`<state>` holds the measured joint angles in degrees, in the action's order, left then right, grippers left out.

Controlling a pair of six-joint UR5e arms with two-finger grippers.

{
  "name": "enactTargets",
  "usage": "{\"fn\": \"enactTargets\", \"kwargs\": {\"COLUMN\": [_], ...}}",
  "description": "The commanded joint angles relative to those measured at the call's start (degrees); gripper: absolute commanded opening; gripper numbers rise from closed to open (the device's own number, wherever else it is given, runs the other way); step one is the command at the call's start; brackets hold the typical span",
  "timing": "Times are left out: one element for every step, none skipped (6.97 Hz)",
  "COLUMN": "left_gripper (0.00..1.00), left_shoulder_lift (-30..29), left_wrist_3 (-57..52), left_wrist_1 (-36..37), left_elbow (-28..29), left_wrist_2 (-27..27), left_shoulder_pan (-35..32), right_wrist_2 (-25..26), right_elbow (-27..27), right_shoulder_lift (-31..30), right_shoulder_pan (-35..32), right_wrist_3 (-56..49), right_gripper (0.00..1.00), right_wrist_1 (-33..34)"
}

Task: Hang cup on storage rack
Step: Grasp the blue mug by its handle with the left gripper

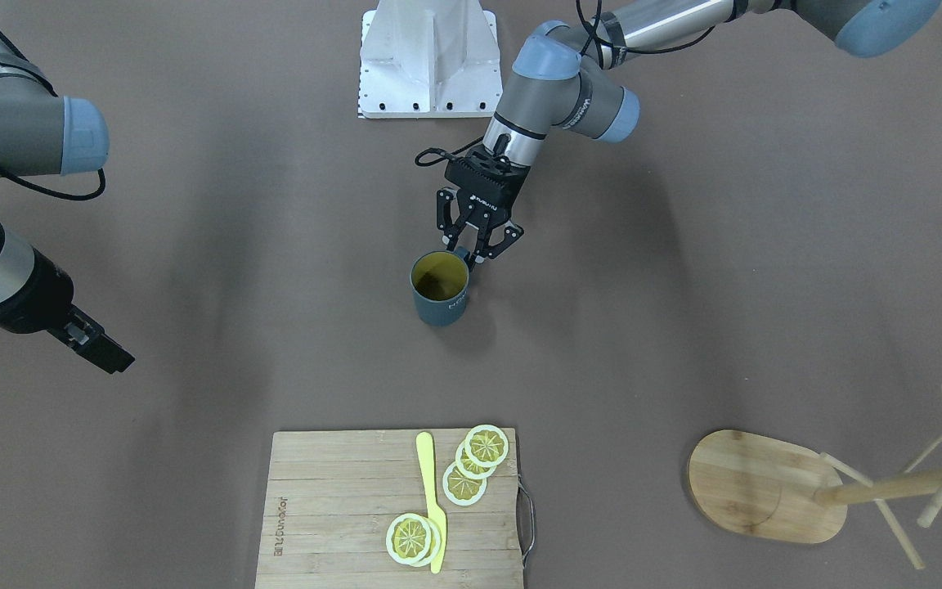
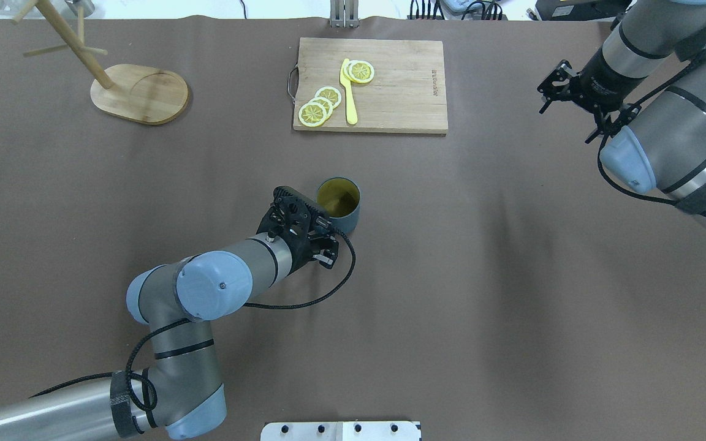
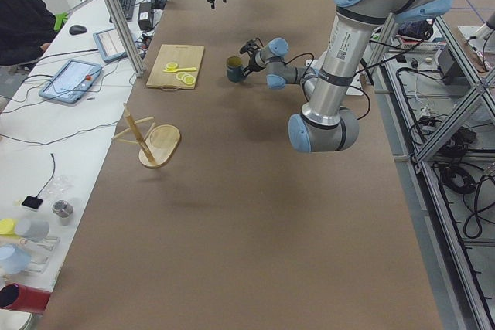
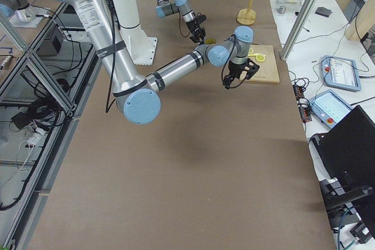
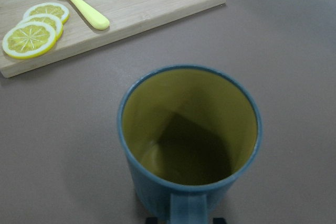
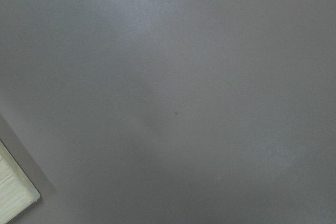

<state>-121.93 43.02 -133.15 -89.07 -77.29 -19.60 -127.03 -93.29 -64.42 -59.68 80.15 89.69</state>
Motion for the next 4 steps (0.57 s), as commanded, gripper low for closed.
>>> {"fn": "enactTargets", "kwargs": {"left_gripper": [0.15, 0.0, 0.0, 0.0], "left_shoulder_lift": [-0.06, -0.15, -0.85, -1.29], "left_wrist_3": [-0.04, 0.22, 0.49, 0.75], "left_wrist_1": [0.0, -0.09, -2.26, -2.55], "left_elbow": [0.65, 0.57, 0.05, -1.35], "left_wrist_2": [0.12, 0.12, -0.32, -5.54], "left_shoulder_pan": [0.0, -0.26, -2.26, -5.42], "right_wrist_2": [0.03, 0.12, 0.12, 0.12], "right_elbow": [-0.05, 0.13, 0.22, 0.22], "right_shoulder_lift": [0.0, -0.17, -0.09, -0.09], "right_shoulder_pan": [0.0, 0.0, 0.0, 0.0], "right_wrist_3": [0.09, 0.0, 0.09, 0.09], "right_gripper": [1.0, 1.0, 1.0, 1.0], "right_wrist_1": [-0.04, -0.04, -0.04, -0.04]}}
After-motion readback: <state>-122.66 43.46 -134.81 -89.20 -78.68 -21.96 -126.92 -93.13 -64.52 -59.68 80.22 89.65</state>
